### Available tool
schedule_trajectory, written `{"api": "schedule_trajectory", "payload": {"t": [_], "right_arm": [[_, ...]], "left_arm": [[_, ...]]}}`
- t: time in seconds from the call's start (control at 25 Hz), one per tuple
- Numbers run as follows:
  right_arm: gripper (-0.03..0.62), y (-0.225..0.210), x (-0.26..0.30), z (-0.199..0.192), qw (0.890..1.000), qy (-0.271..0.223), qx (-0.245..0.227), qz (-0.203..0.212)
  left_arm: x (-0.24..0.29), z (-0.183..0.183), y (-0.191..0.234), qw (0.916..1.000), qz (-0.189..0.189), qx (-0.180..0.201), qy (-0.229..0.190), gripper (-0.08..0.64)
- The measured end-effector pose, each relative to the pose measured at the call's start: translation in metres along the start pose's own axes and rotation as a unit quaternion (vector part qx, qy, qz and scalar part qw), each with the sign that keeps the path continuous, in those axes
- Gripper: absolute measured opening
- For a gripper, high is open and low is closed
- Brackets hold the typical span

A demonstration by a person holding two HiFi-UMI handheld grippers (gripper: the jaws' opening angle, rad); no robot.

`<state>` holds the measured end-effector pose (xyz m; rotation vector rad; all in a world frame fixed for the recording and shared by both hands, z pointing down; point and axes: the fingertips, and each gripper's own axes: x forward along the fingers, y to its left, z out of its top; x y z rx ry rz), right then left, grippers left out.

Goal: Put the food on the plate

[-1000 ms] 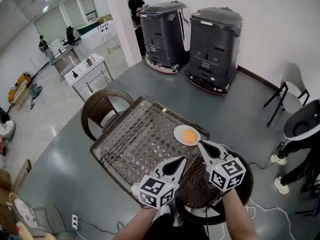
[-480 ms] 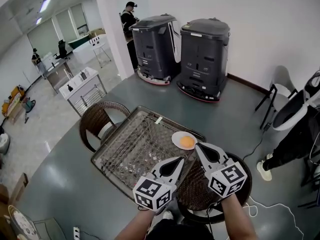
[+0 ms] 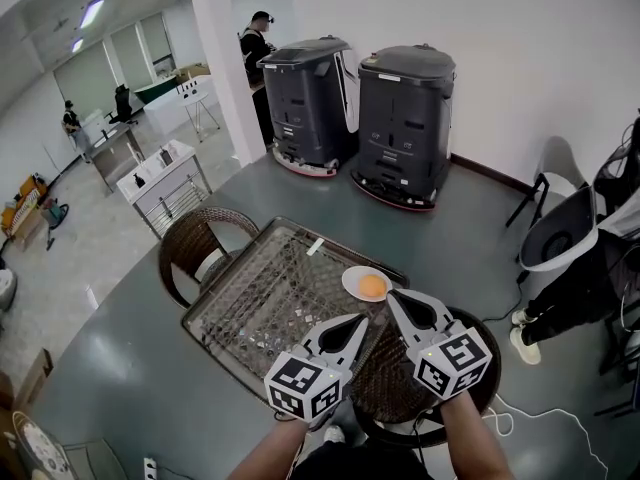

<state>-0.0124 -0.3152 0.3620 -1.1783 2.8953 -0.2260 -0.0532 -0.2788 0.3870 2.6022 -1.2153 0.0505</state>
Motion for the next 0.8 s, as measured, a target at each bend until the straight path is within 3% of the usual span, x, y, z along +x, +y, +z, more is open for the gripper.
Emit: {"api": "schedule_trajectory", "payload": {"t": [0.8], "right_arm": [[0.005, 0.0024, -0.0019, 0.0064, 1.0, -0.007, 0.0, 0.002]], "left_arm": [[-0.002, 0.006, -0.0009, 0.9999, -0.005, 0.013, 0.002, 0.008]]}}
